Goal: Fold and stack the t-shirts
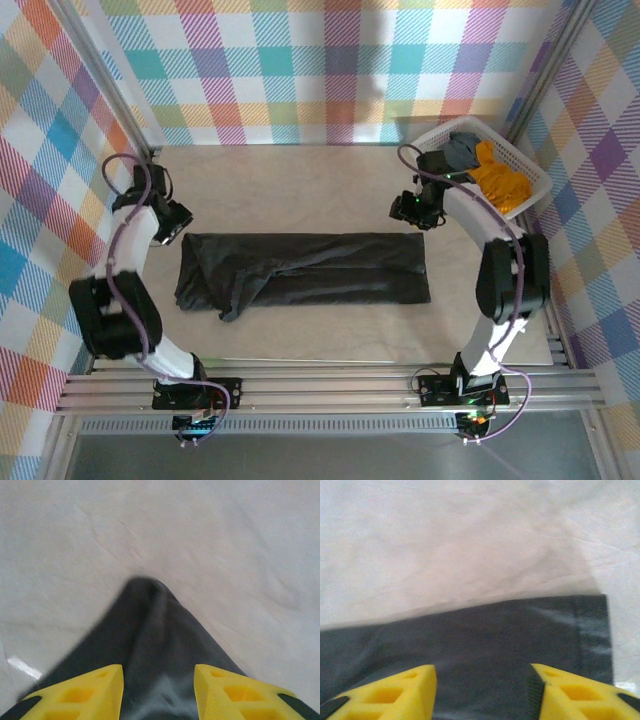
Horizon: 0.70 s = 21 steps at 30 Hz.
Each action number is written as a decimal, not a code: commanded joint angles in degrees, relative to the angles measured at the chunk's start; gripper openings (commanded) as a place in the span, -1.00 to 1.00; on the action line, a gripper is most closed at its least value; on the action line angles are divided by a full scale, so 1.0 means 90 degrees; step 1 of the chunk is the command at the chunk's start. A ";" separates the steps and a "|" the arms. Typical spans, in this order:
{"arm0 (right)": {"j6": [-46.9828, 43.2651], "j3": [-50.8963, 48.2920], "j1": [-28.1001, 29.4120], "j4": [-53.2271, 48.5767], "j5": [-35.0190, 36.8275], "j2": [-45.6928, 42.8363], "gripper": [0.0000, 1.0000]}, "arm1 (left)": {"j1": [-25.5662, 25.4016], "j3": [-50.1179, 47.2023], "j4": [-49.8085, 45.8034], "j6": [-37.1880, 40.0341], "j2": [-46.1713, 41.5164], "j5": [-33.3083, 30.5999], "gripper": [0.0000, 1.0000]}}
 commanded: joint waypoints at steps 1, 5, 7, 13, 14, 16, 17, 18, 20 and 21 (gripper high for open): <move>0.0079 -0.0689 0.0335 0.0504 -0.1057 -0.0700 0.10 | -0.0812 -0.0839 0.0182 0.0174 -0.0191 0.0851 -0.26; 0.0342 -0.1431 0.0748 0.1166 -0.1735 -0.1426 0.18 | -0.1375 -0.1704 0.0937 0.0291 -0.0238 0.1145 -0.32; 0.0478 -0.1634 0.0895 0.1328 -0.2024 -0.1729 0.19 | -0.1517 -0.1904 0.1125 0.0455 -0.0142 0.1139 -0.34; 0.0682 -0.1773 0.0993 0.1252 -0.2202 -0.2292 0.21 | -0.1817 -0.2335 0.1421 0.0648 0.0002 0.0951 -0.42; 0.0696 -0.1761 0.1002 0.1242 -0.2217 -0.2352 0.21 | -0.1836 -0.2431 0.1564 0.0642 -0.0016 0.0957 -0.41; 0.0741 -0.1727 0.1014 0.1206 -0.2272 -0.2422 0.21 | -0.1839 -0.2546 0.1799 0.0646 -0.0019 0.1002 -0.38; 0.0762 -0.1705 0.1024 0.1187 -0.2307 -0.2445 0.21 | -0.1848 -0.2570 0.1892 0.0670 -0.0001 0.1053 -0.36; 0.0782 -0.1685 0.1033 0.1176 -0.2334 -0.2455 0.21 | -0.1873 -0.2574 0.1941 0.0686 0.0025 0.1066 -0.35; 0.0800 -0.1656 0.1053 0.1142 -0.2347 -0.2467 0.21 | -0.1903 -0.2544 0.1908 0.0716 0.0154 0.1071 -0.36; 0.0805 -0.1644 0.1061 0.1130 -0.2351 -0.2476 0.21 | -0.1908 -0.2540 0.1856 0.0704 0.0202 0.1045 -0.37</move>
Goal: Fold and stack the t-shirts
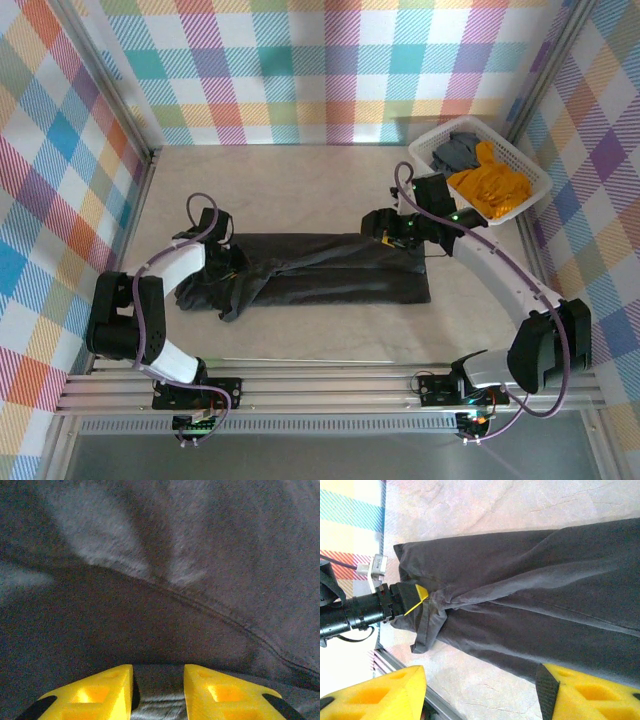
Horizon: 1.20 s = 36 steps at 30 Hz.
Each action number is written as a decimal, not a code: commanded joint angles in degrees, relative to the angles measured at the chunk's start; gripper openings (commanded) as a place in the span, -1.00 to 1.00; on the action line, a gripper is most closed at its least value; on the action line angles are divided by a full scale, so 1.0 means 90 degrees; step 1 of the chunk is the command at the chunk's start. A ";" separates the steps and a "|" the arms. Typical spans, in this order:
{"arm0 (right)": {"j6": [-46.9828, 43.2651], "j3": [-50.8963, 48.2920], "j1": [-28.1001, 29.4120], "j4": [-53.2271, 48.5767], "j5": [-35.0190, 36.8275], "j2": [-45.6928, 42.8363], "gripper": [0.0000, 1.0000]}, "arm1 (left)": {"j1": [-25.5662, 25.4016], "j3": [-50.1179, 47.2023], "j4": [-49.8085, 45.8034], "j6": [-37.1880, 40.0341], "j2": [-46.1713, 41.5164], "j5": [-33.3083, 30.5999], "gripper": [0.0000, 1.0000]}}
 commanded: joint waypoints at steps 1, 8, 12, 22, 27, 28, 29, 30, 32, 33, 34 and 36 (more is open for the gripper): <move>0.0124 0.0145 0.0054 0.0024 -0.0216 -0.0088 0.21 | -0.0099 -0.0055 0.0152 0.0118 0.0153 0.0023 -0.40; 0.0168 0.0176 0.0063 0.0007 -0.0177 -0.0080 0.20 | -0.0151 -0.0465 0.0118 -0.0181 -0.0753 -0.0025 -0.88; 0.0201 0.0195 0.0061 0.0005 -0.0161 -0.0010 0.19 | -0.0179 -0.0543 -0.0242 -0.0269 -0.1191 0.0137 -1.00; 0.0251 0.0157 0.0059 -0.0027 -0.0099 -0.0060 0.18 | -0.0793 -0.0882 -0.1057 -0.0604 -0.2575 0.0690 -1.00; 0.0327 0.0147 0.0064 -0.0045 -0.0154 -0.0010 0.17 | -0.1132 -0.1096 -0.1179 -0.1053 -0.3194 0.0966 -1.00; 0.0339 0.0148 0.0071 -0.0059 -0.0157 -0.0002 0.17 | -0.1225 -0.1147 -0.1148 -0.1174 -0.3258 0.1030 -1.00; 0.0354 0.0146 0.0077 -0.0065 -0.0165 0.0000 0.17 | -0.1329 -0.1227 -0.1099 -0.1309 -0.3299 0.1087 -1.00; 0.0371 0.0146 0.0085 -0.0080 -0.0154 0.0001 0.17 | -0.1399 -0.1303 -0.1020 -0.1445 -0.3325 0.1138 -1.00; 0.0388 0.0132 0.0102 -0.0114 -0.0137 0.0009 0.16 | -0.1630 -0.1485 -0.0726 -0.1827 -0.3375 0.1186 -1.00; 0.0395 0.0120 0.0111 -0.0129 -0.0138 0.0008 0.16 | -0.1748 -0.1575 -0.0594 -0.2013 -0.3390 0.1155 -1.00; 0.0397 0.0117 0.0120 -0.0155 -0.0138 0.0018 0.16 | -0.1892 -0.1641 -0.0476 -0.2197 -0.3374 0.1085 -1.00; 0.0393 0.0107 0.0140 -0.0191 -0.0147 0.0019 0.16 | -0.2142 -0.1741 -0.0286 -0.2493 -0.3298 0.0943 -1.00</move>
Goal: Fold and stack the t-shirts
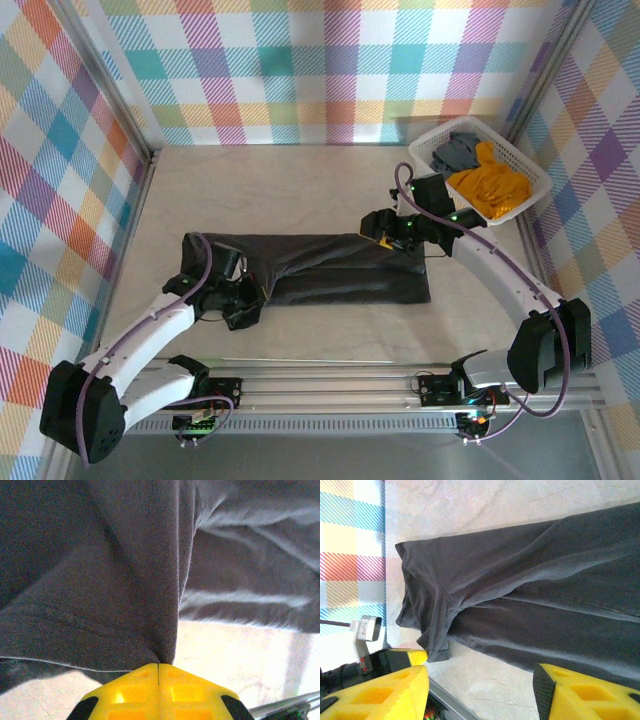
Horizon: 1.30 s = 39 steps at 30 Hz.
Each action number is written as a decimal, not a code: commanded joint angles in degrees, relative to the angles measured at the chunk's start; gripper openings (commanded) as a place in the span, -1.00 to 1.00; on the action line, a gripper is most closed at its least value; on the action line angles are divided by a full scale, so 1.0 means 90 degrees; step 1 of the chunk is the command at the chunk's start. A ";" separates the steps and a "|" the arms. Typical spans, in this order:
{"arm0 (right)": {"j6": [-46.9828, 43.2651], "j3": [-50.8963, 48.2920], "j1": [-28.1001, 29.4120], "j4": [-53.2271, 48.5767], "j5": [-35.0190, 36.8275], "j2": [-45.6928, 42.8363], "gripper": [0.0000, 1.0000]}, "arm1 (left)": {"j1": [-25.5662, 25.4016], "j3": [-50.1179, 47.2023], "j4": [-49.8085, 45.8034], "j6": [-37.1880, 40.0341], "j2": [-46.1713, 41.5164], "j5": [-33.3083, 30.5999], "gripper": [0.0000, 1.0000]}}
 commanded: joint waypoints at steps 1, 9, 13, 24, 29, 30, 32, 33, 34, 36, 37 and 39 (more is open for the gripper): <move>0.0104 0.0090 0.0077 -0.0115 -0.0098 0.0006 0.16 | -0.0399 -0.0200 0.0430 -0.0788 0.0065 -0.0081 -1.00; 0.0149 0.0029 0.0182 -0.0133 -0.0054 -0.0063 0.15 | -0.0805 -0.0309 0.0836 -0.1040 0.0774 -0.0154 -0.49; 0.0169 0.0032 0.0301 -0.0162 0.0047 0.0048 0.14 | -0.0769 0.0056 0.0066 -0.0624 0.0450 -0.0352 -0.15; 0.0330 0.0076 0.1446 0.0877 -0.0104 0.0352 0.14 | 0.3081 0.0606 -0.1392 0.0734 0.0206 -0.0927 -0.48; 0.0662 -0.0240 0.1770 0.1978 -0.0440 0.0081 0.18 | 0.3393 0.0764 -0.0587 0.0518 0.1179 -0.1652 -0.44; 0.0692 -0.0268 0.1788 0.2039 -0.0438 0.0046 0.18 | 0.3400 0.0757 -0.0463 0.0514 0.1421 -0.1690 -0.43; 0.0694 -0.0290 0.1787 0.2029 -0.0431 -0.0007 0.19 | 0.3419 0.0754 -0.0255 0.0584 0.1762 -0.1713 -0.41; 0.0655 -0.0267 0.1787 0.1959 -0.0434 -0.0014 0.19 | 0.3419 0.0726 -0.0138 0.0620 0.1900 -0.1729 -0.40; 0.0617 -0.0245 0.1787 0.1899 -0.0434 -0.0011 0.19 | 0.3419 0.0693 -0.0069 0.0648 0.1978 -0.1750 -0.39; 0.0580 -0.0247 0.1787 0.1848 -0.0436 -0.0014 0.19 | 0.3429 0.0645 0.0198 0.0738 0.2084 -0.1773 -0.37; 0.0580 -0.0251 0.1782 0.1843 -0.0445 -0.0005 0.19 | 0.3438 0.0630 0.0290 0.0756 0.2086 -0.1764 -0.37; 0.0590 -0.0279 0.1787 0.1884 -0.0484 0.0027 0.19 | 0.3439 0.0581 0.0477 0.0753 0.2039 -0.1712 -0.36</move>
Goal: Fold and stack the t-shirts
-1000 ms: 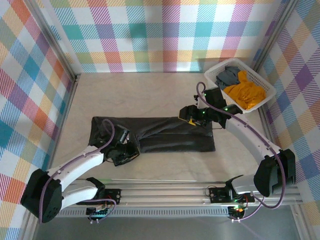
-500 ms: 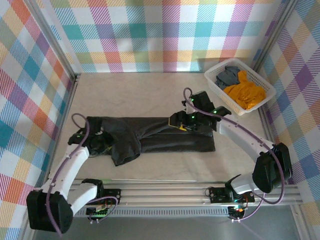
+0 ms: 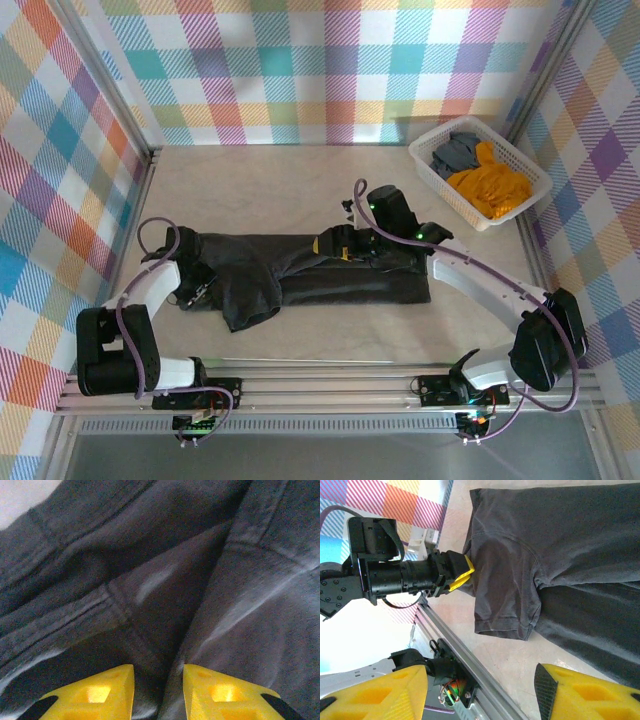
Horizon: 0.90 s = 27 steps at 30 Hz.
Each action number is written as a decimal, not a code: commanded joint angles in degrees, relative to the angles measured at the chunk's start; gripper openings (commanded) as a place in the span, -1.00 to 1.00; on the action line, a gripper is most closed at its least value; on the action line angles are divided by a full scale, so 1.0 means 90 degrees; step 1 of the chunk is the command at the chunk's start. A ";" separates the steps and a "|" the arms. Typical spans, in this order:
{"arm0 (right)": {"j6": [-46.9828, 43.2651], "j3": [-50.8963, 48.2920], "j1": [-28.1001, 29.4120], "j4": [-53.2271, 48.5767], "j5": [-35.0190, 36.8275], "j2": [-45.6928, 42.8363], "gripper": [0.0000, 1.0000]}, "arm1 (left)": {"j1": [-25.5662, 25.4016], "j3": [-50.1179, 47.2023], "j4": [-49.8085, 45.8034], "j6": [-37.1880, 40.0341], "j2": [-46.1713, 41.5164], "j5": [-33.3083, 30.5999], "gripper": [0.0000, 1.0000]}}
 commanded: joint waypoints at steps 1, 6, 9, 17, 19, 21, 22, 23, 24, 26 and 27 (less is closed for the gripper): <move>0.0036 -0.0063 0.0004 0.0204 -0.0184 -0.0101 0.19 | 0.0090 -0.0052 0.0503 0.0145 -0.0086 -0.0082 -0.36; 0.0022 -0.0074 0.0004 0.0220 -0.0203 0.0037 0.18 | 0.0090 -0.0192 0.0628 0.0090 -0.0434 -0.0017 -0.35; 0.0013 -0.0051 0.0004 0.0183 -0.0199 0.0038 0.18 | 0.0090 -0.0140 0.0550 0.0205 -0.0106 -0.0066 -0.37; -0.0008 0.0111 0.0004 0.0072 -0.0186 0.0028 0.19 | 0.0090 -0.0171 0.0832 0.0125 0.0242 0.0219 -0.49; 0.0013 0.0101 -0.0001 0.0093 -0.0177 0.0046 0.18 | 0.0092 -0.0110 0.0748 0.0123 0.0171 0.0146 -0.67; 0.0017 0.0101 0.0004 0.0088 -0.0176 0.0048 0.18 | 0.0090 -0.0074 0.0623 0.0096 -0.0060 0.0069 -0.90; 0.0022 0.0089 0.0004 0.0094 -0.0159 0.0057 0.18 | 0.0085 -0.0042 0.0521 0.0067 -0.0233 0.0028 -1.00; 0.0022 0.0092 0.0004 0.0094 -0.0154 0.0058 0.18 | 0.0085 -0.0009 0.0385 0.0019 -0.0395 -0.0016 -1.00; 0.0031 0.0082 0.0004 0.0094 -0.0147 0.0063 0.18 | 0.0088 0.0036 0.0258 -0.0019 -0.0514 -0.0063 -1.00; 0.0054 0.0072 0.0004 0.0112 -0.0152 0.0085 0.18 | 0.0090 0.0217 -0.0080 -0.0051 -0.0679 -0.0160 -1.00; 0.0054 0.0067 0.0005 0.0121 -0.0151 0.0089 0.18 | 0.0090 0.0331 -0.0235 -0.0036 -0.0667 -0.0173 -1.00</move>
